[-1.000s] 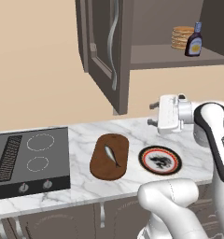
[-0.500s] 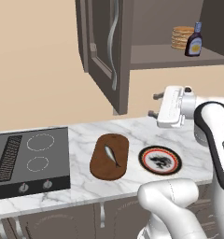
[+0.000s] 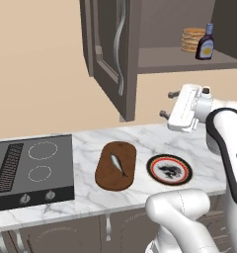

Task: Pick the fish from the plate and place it on the cutting board. Then pick the condiment bottle from the cabinet and place it next to the cutting board.

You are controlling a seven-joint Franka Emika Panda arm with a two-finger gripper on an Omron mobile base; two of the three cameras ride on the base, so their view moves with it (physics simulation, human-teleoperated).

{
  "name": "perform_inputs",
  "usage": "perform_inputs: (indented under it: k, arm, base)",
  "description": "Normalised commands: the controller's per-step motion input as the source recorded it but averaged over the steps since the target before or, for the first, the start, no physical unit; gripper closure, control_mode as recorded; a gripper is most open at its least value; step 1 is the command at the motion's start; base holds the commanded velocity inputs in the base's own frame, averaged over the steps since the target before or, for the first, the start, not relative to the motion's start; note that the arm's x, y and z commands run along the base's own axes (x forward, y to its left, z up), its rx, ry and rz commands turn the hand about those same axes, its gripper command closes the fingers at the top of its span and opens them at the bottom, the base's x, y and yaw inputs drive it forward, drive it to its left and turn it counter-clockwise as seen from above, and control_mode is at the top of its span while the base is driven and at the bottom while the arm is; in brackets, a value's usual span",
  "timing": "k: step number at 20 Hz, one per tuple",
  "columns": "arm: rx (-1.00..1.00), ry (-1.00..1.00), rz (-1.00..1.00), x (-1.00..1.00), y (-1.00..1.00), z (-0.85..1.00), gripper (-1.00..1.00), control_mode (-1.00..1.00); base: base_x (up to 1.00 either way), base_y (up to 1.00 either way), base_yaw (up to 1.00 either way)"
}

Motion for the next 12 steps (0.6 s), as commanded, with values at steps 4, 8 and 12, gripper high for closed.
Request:
perform_inputs:
  k: [4, 8, 12]
  arm:
    - [0.0, -0.06, -0.08, 0.0, -0.21, 0.16, -1.0, -1.0]
    - [0.0, -0.02, -0.11, 0.0, -0.27, 0.16, -1.0, -1.0]
    - [0.0, 0.0, -0.13, 0.0, -0.26, 0.24, -1.0, -1.0]
  base:
    - [0.0, 0.0, 0.0]
    - [0.0, 0.0, 0.0]
    - [0.0, 0.0, 0.0]
